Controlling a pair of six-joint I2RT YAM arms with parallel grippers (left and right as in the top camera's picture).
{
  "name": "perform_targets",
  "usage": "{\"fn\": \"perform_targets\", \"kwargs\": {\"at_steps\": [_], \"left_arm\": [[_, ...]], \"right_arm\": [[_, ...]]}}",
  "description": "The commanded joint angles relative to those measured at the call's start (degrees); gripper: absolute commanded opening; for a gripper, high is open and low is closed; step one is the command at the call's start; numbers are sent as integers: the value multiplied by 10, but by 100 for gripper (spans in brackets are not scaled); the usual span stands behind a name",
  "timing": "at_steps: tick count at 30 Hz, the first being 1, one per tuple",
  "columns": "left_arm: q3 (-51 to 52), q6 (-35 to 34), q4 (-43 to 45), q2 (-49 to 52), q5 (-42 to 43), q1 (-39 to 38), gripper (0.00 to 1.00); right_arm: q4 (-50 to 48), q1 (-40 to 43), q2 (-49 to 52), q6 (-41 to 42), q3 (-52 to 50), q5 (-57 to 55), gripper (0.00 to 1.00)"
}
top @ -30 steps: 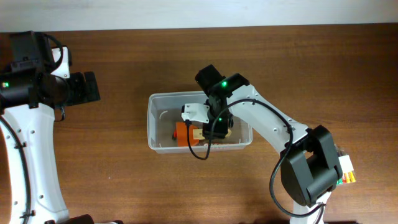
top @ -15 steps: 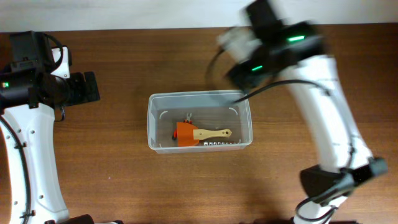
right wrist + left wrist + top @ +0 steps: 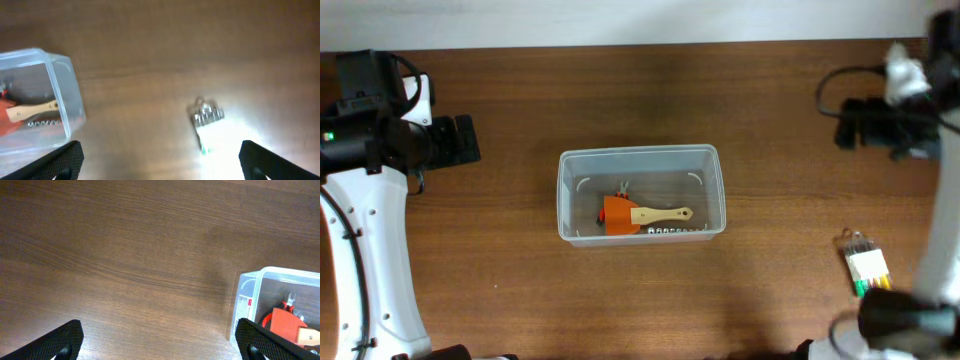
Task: Pack container
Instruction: 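Release the socket rail and move the right gripper to the screwdriver set, then grasp the clear screwdriver set case by its top with the right gripper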
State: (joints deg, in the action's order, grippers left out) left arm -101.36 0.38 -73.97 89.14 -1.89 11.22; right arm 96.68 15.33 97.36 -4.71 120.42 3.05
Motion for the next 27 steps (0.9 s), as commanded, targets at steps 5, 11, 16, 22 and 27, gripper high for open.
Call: {"fn": "perform_targets", "kwargs": {"at_steps": [5,11,16,22,27], "left_arm": [[2,7,1,-7,14,-1,99],[2,7,2,-7,17,-1,99],[2,6,3,-7,17,-1,99],[2,2,2,-7,18,-1,99],[2,2,2,-7,22,-1,99]], "right_arm": [[6,139,-248,9,-219,8,99],[-61,178,-329,-25,-398,5,99],[-189,178,-303,-70,-489,6,99],[-296,178,-205,-141,-534,3,99],[-310,177,-119,-198,-535,-14,99]]}}
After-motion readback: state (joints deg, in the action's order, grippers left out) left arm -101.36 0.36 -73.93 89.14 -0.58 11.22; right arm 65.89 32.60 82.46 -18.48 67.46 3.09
